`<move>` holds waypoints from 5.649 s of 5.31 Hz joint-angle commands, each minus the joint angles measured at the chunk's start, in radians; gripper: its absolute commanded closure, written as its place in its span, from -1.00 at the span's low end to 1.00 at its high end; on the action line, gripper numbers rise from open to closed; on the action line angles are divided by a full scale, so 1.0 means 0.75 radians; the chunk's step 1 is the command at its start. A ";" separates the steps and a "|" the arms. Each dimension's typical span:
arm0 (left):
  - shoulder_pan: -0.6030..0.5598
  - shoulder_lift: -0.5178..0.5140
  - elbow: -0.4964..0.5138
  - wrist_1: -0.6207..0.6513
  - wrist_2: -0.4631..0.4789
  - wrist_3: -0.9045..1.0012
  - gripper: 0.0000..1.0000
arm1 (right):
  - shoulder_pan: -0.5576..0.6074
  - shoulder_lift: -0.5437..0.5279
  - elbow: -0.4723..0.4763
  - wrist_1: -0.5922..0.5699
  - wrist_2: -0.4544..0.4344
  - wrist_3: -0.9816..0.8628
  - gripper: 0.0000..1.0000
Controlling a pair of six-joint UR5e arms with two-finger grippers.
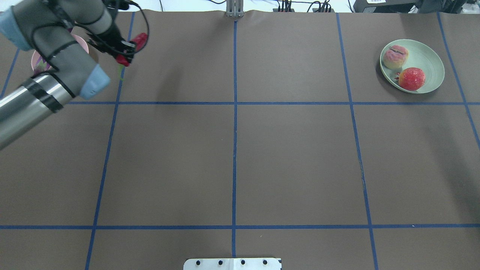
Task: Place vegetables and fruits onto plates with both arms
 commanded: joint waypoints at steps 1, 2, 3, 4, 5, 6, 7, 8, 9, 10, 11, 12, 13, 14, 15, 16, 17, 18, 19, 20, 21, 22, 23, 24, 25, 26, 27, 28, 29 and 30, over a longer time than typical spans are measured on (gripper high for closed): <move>-0.218 0.104 0.189 -0.014 0.000 0.513 1.00 | -0.002 0.000 -0.002 0.000 0.000 0.000 -1.00; -0.215 0.113 0.199 -0.010 0.004 0.503 -0.12 | -0.002 0.000 -0.002 0.000 0.002 0.000 -1.00; -0.215 0.115 0.187 -0.014 -0.004 0.487 -0.99 | -0.002 0.000 0.002 0.002 0.002 0.000 -1.00; -0.211 0.113 0.172 -0.014 -0.006 0.456 -1.00 | -0.002 0.000 0.004 0.002 0.002 0.002 -1.00; -0.229 0.166 0.067 0.000 -0.073 0.454 -1.00 | -0.002 0.000 0.006 0.004 0.000 0.000 -1.00; -0.323 0.342 -0.133 0.006 -0.106 0.434 -1.00 | 0.000 0.000 0.036 -0.004 0.000 0.002 -1.00; -0.443 0.429 -0.252 0.097 -0.345 0.444 -1.00 | 0.002 -0.004 0.059 -0.012 0.002 0.002 -1.00; -0.600 0.616 -0.427 0.106 -0.463 0.448 -1.00 | 0.002 -0.006 0.059 -0.012 0.002 0.002 -1.00; -0.640 0.813 -0.579 0.108 -0.474 0.517 -1.00 | 0.002 -0.012 0.059 -0.010 0.002 0.002 -1.00; -0.705 0.932 -0.621 0.165 -0.472 0.635 -1.00 | 0.002 -0.016 0.061 -0.008 0.002 0.002 -1.00; -0.722 1.059 -0.626 0.192 -0.422 0.620 -1.00 | 0.002 -0.022 0.061 -0.008 0.004 0.002 -1.00; -0.722 1.062 -0.632 0.198 -0.375 0.519 -1.00 | 0.002 -0.025 0.063 -0.006 0.002 0.002 -1.00; -0.716 1.050 -0.642 0.198 -0.327 0.526 -1.00 | 0.002 -0.027 0.063 -0.006 0.010 0.002 -1.00; -0.718 1.062 -0.662 0.190 -0.331 0.546 -1.00 | 0.002 -0.031 0.063 -0.004 0.010 0.002 -1.00; -0.716 1.070 -0.644 0.186 -0.410 0.532 -1.00 | 0.002 -0.033 0.063 -0.002 0.008 0.002 -1.00; -0.722 1.074 -0.676 0.178 -0.431 0.542 -1.00 | 0.002 -0.037 0.063 0.002 0.010 -0.002 -1.00; -0.722 1.074 -0.695 0.180 -0.429 0.542 -1.00 | 0.002 -0.039 0.065 0.004 0.010 -0.002 -1.00; -0.722 1.072 -0.697 0.180 -0.429 0.544 -1.00 | 0.002 -0.041 0.065 0.000 0.012 0.000 -1.00; -0.722 1.076 -0.711 0.180 -0.429 0.544 -1.00 | 0.002 -0.047 0.065 0.000 0.012 0.000 -1.00; -0.722 1.078 -0.713 0.180 -0.429 0.544 -1.00 | 0.000 -0.049 0.065 0.000 0.012 0.000 -1.00; -0.722 1.078 -0.714 0.180 -0.429 0.544 -1.00 | 0.002 -0.049 0.067 0.002 0.010 0.000 -1.00; -0.722 1.080 -0.714 0.180 -0.429 0.542 -1.00 | 0.000 -0.051 0.067 0.002 0.012 0.000 -1.00; -0.722 1.080 -0.714 0.180 -0.431 0.544 -1.00 | 0.000 -0.049 0.067 0.002 0.012 0.000 -1.00; -0.722 1.080 -0.714 0.180 -0.431 0.544 -1.00 | 0.000 -0.049 0.067 0.002 0.012 0.000 -1.00; -0.722 1.080 -0.716 0.180 -0.431 0.542 -1.00 | 0.000 -0.049 0.067 0.002 0.012 0.002 -1.00; -0.722 1.080 -0.716 0.180 -0.431 0.544 -1.00 | 0.000 -0.051 0.067 0.002 0.037 0.002 -1.00; -0.722 1.080 -0.716 0.180 -0.431 0.544 -1.00 | 0.000 -0.053 0.067 0.002 0.055 0.000 -1.00; -0.722 1.080 -0.714 0.180 -0.431 0.544 -1.00 | 0.000 -0.057 0.067 0.002 0.055 -0.004 -1.00; -0.722 1.080 -0.714 0.178 -0.431 0.544 -1.00 | 0.000 -0.057 0.065 0.002 0.053 -0.004 -1.00; -0.722 1.078 -0.714 0.178 -0.431 0.544 -1.00 | -0.002 -0.059 0.063 0.002 0.053 0.000 -1.00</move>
